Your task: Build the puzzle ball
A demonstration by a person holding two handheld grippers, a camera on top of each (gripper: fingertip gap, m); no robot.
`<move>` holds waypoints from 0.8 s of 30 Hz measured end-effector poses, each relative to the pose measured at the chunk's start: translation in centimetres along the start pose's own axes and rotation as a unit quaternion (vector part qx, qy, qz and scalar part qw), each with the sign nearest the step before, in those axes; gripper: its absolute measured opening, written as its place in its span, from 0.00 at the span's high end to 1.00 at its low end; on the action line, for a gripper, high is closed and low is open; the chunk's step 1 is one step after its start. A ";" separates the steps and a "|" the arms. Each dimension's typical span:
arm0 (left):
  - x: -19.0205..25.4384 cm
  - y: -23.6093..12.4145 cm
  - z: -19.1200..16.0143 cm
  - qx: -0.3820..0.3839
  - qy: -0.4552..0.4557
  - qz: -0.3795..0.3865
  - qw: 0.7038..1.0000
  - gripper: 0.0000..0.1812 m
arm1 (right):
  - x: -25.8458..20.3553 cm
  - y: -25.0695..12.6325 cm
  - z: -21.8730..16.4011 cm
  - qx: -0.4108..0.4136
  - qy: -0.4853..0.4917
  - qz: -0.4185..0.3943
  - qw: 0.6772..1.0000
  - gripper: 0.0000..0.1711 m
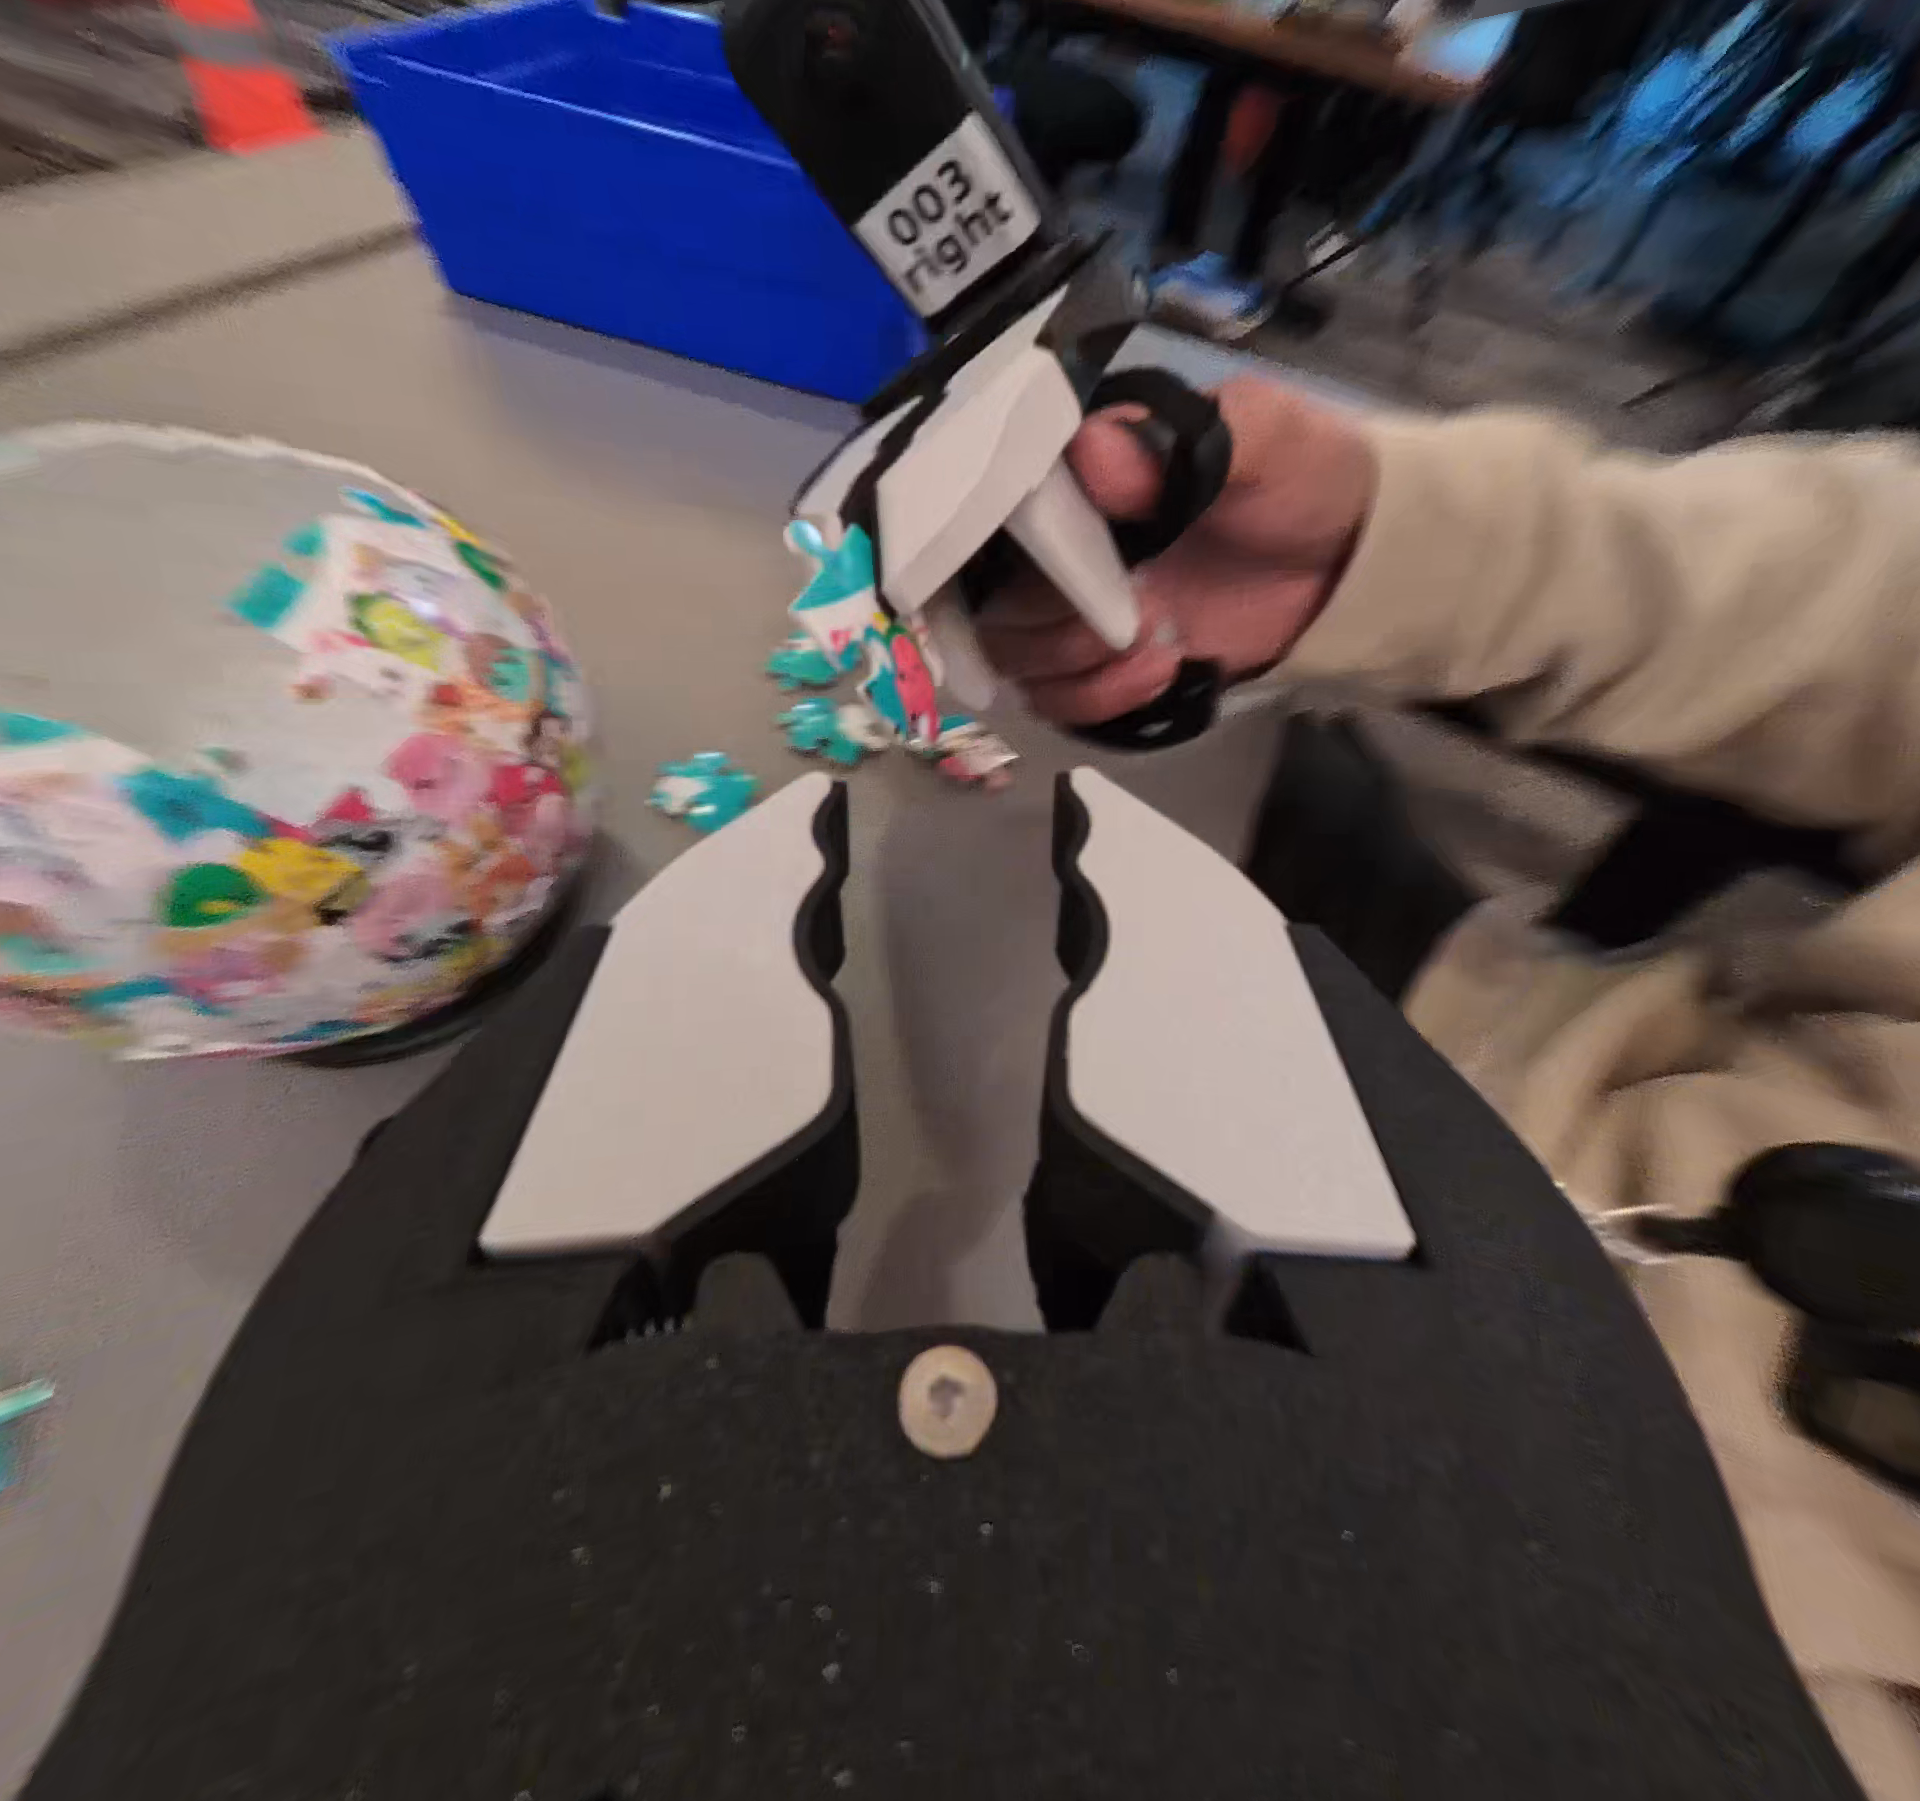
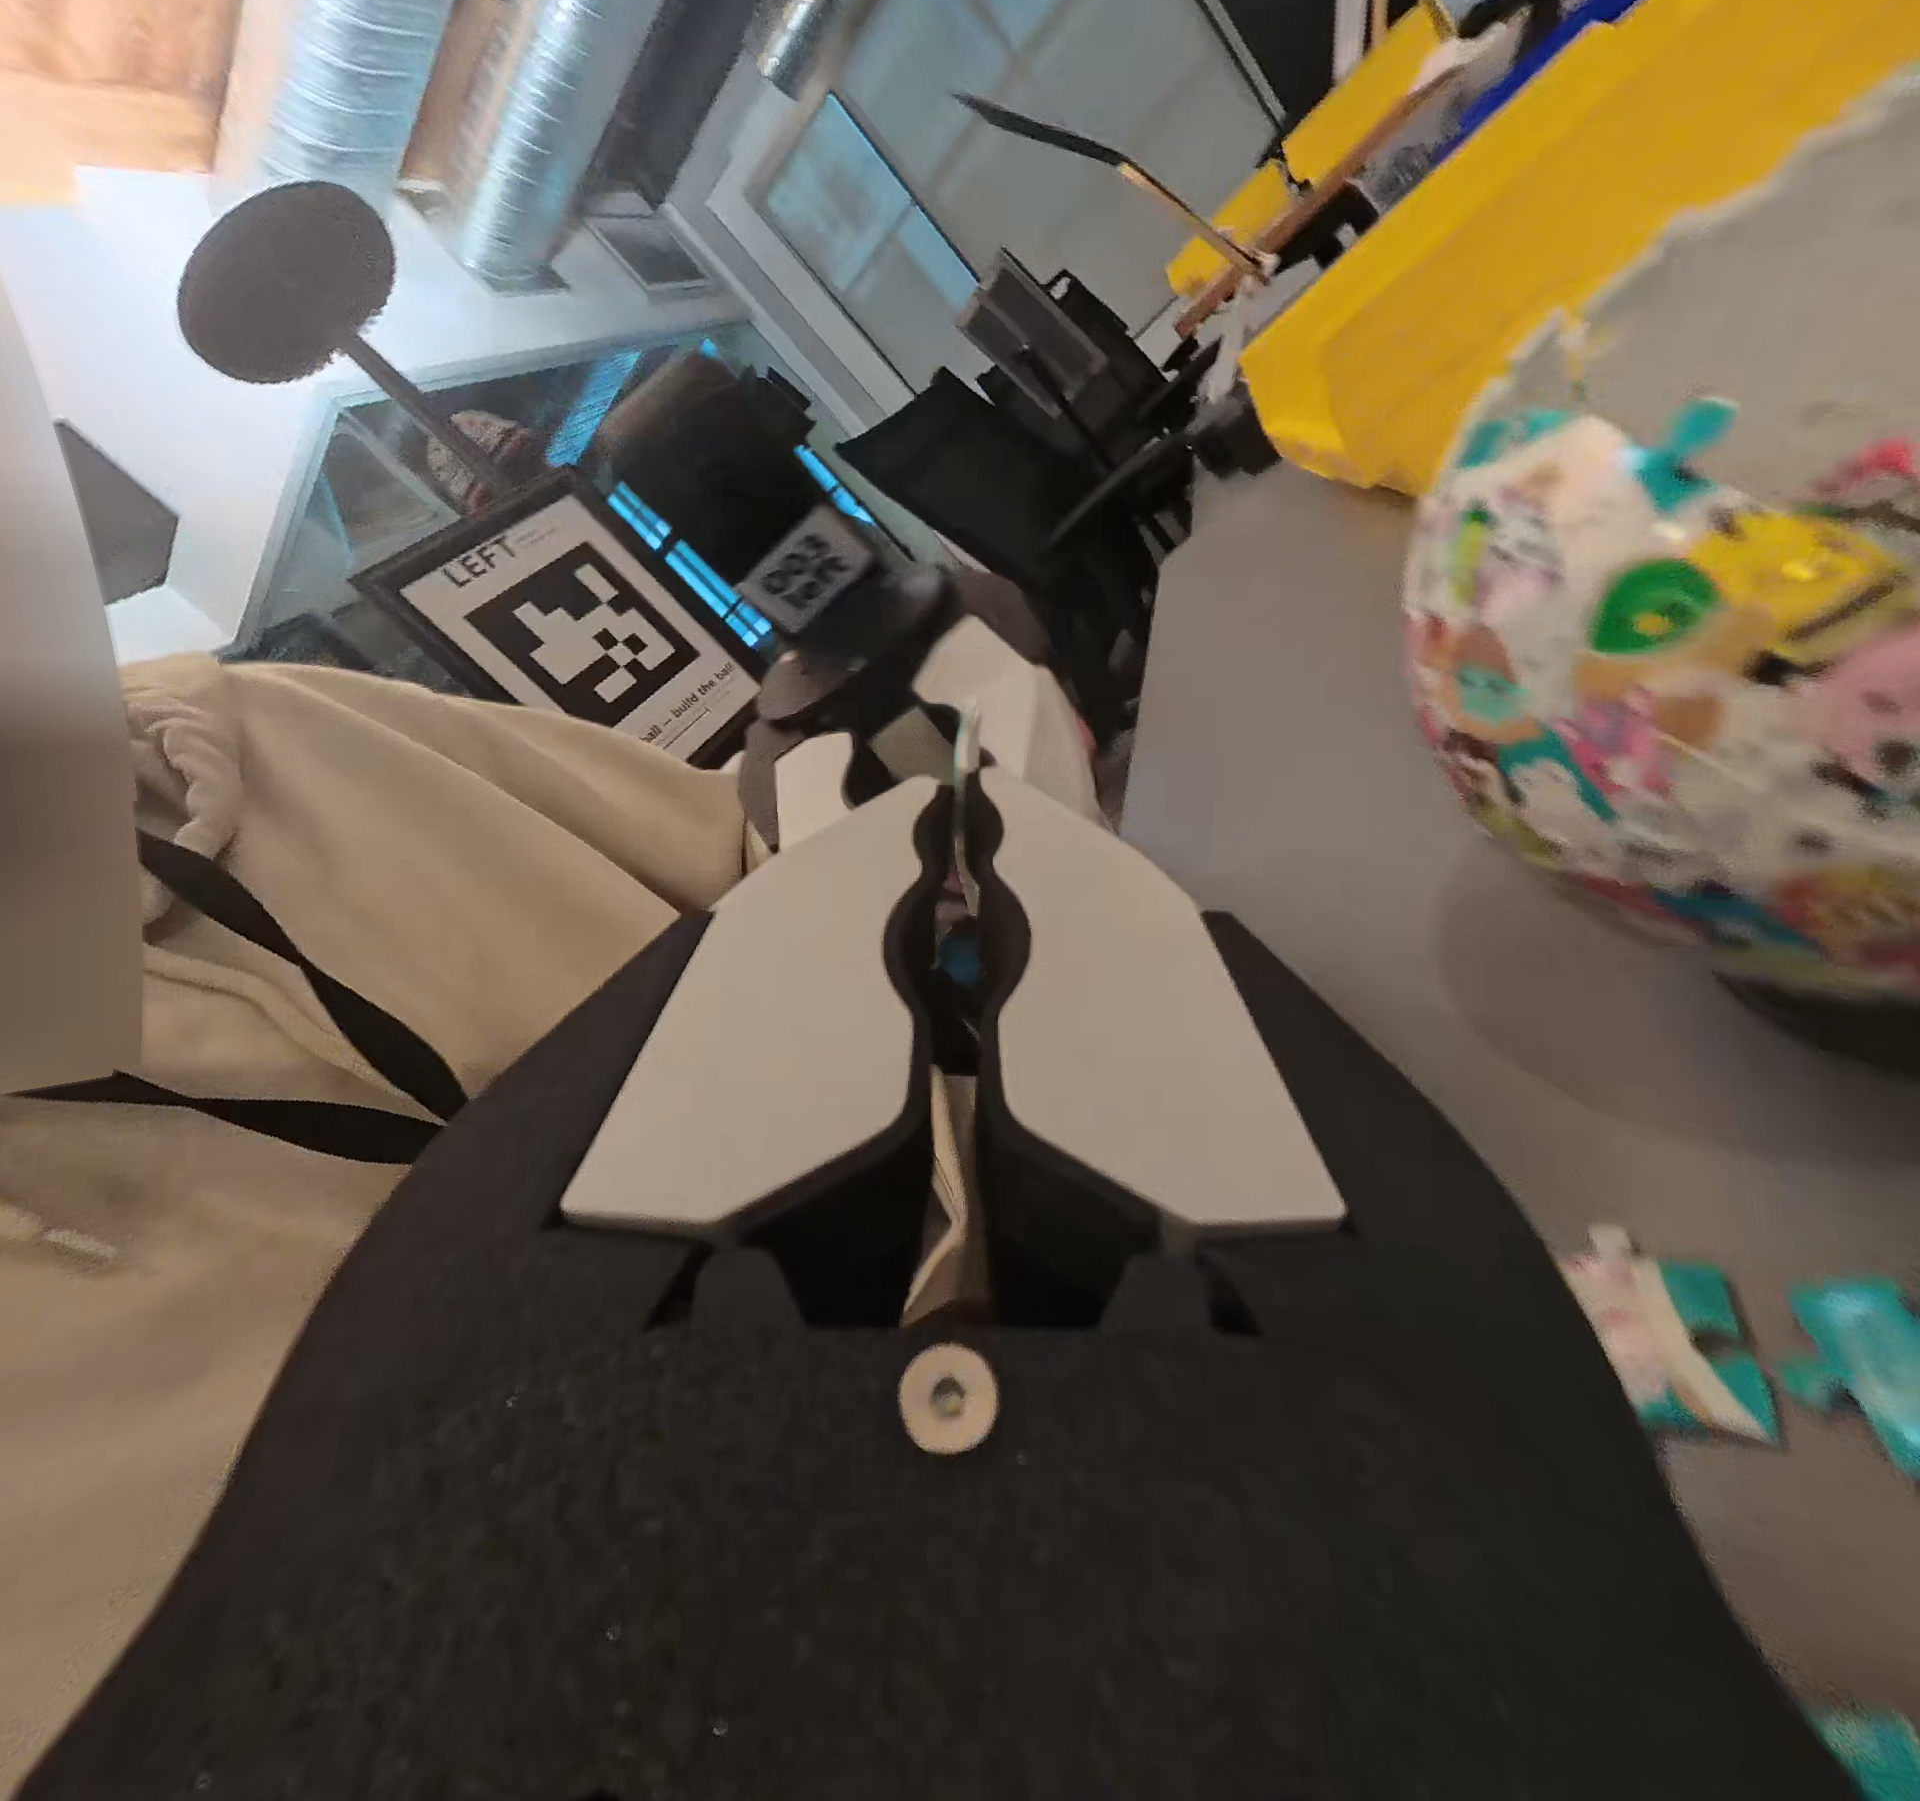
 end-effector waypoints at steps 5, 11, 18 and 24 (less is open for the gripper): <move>0.4 -0.8 0.5 0.061 -0.079 -0.116 0.988 0.99 | -1.2 2.8 -0.5 -0.032 -0.052 -0.004 0.998 0.99; 0.0 -0.6 -1.2 0.008 -0.075 -0.132 0.988 0.99 | -1.1 3.2 0.1 -0.195 -0.096 -0.081 0.973 0.90; 0.4 -0.9 -1.5 -0.018 -0.008 -0.088 0.996 0.99 | -2.5 4.2 1.4 -0.401 -0.101 -0.074 0.908 0.91; 0.4 -1.2 -1.5 -0.017 0.000 -0.084 0.996 0.99 | -1.8 4.7 1.8 -0.459 -0.112 -0.101 0.876 0.92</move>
Point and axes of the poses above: each gripper's, where its closed fingertips meet, y out along the fingers, z out of its top, x = y × z across the jaws, the point moved 3 cm from there along -y, back along the fingers, and after that the axes turned 15 degrees about -x, right-handed, at the moved point
